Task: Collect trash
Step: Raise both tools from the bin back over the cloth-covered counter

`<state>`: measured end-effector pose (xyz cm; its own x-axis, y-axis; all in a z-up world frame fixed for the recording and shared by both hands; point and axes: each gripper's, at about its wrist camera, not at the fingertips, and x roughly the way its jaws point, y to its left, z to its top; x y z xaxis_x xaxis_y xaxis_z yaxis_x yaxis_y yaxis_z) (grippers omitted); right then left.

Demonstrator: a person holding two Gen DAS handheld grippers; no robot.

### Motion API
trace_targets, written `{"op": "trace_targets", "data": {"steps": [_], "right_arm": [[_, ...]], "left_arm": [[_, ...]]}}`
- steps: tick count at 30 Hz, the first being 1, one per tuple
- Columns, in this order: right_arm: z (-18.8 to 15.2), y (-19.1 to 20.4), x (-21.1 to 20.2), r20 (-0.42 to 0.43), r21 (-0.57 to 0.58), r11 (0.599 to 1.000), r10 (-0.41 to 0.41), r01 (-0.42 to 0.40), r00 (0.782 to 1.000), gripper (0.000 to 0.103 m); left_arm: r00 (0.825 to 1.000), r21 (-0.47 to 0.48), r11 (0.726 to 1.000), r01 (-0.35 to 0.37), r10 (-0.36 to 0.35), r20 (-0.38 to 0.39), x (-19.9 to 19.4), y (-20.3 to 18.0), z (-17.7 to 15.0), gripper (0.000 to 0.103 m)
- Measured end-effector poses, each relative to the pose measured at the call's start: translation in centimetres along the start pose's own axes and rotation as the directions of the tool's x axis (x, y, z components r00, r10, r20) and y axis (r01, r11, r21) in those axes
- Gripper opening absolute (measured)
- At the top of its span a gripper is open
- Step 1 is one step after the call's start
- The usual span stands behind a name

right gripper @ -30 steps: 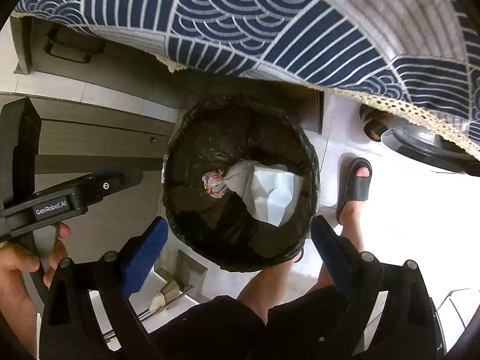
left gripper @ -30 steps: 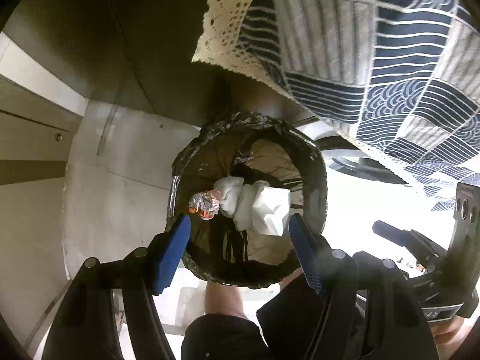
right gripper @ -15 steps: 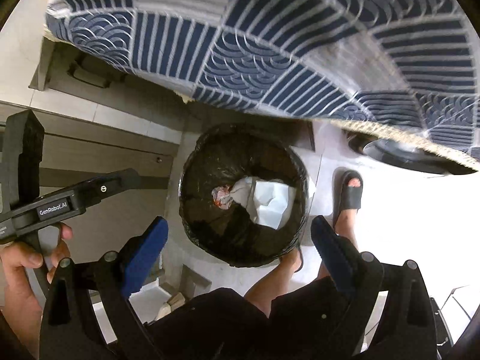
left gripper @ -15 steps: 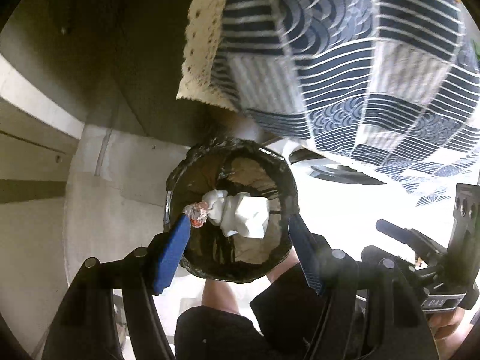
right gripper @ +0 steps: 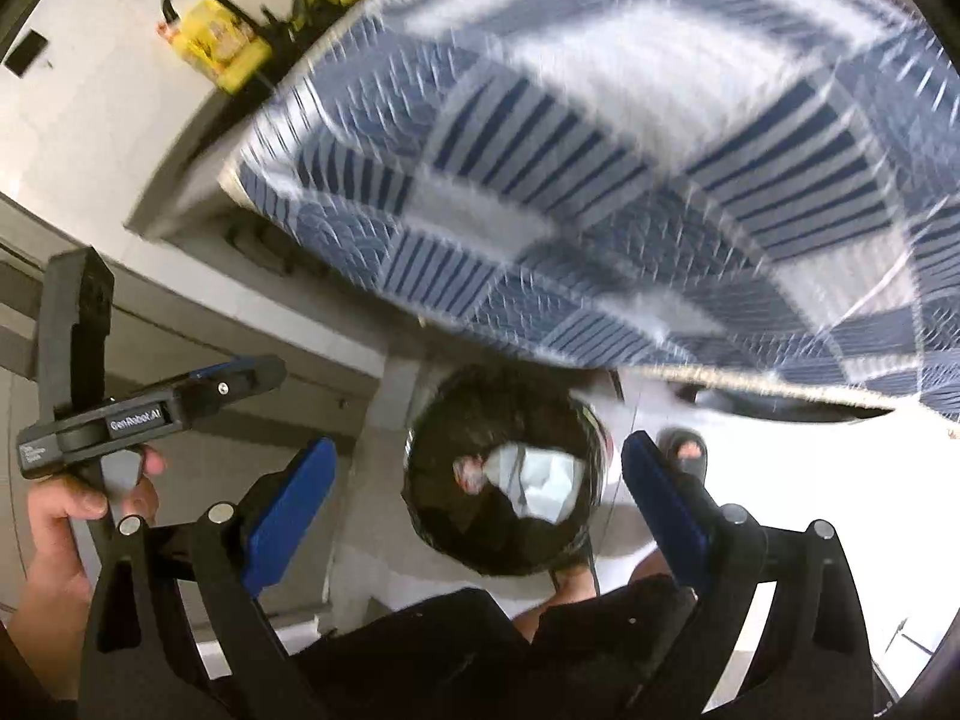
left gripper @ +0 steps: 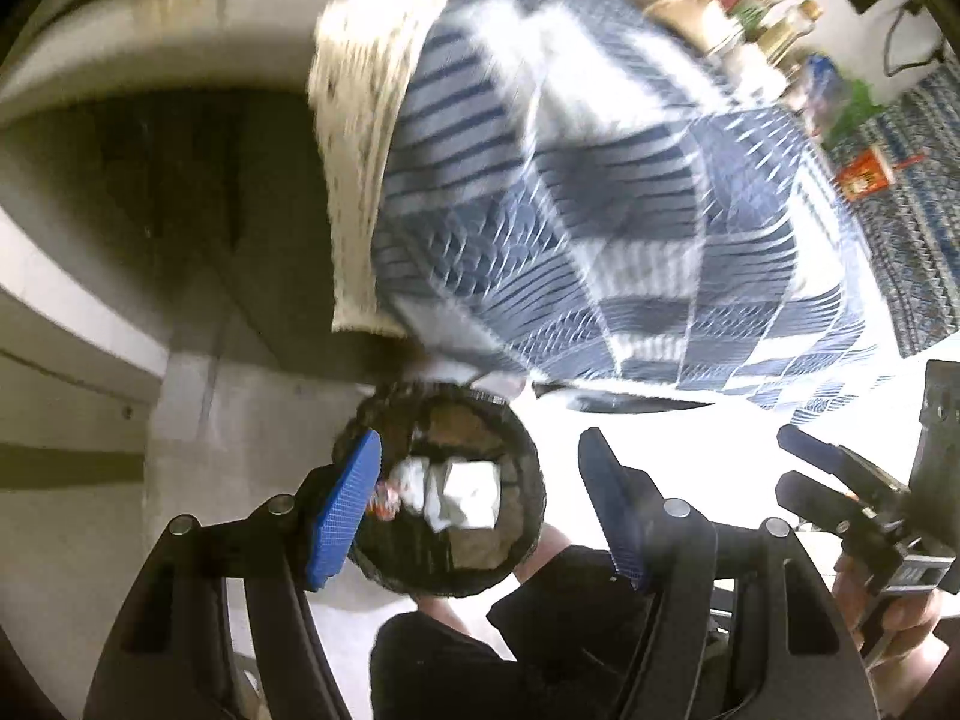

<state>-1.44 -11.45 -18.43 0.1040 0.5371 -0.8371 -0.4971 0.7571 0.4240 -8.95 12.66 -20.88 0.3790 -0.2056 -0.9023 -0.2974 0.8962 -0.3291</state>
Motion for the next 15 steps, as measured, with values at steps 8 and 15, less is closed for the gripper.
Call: {"op": "trace_targets", "data": {"steps": [8, 15], "right_arm": [[3.0, 0.4, -5.4, 0.149, -0.025, 1.0, -0.009, 0.012, 0.989, 0.095], [6.1, -1.7, -9.0, 0.241, 0.005, 1.0, -0.022, 0.022, 0.97, 0.095]], "left_arm": [[0.995, 0.106, 0.994, 0.017, -0.027, 0.096, -4.5, -3.6, 3.2, 0.066], [0.987, 0.185, 0.983, 0.016, -0.045, 0.154, -6.7, -7.7, 6.9, 0.07]]}}
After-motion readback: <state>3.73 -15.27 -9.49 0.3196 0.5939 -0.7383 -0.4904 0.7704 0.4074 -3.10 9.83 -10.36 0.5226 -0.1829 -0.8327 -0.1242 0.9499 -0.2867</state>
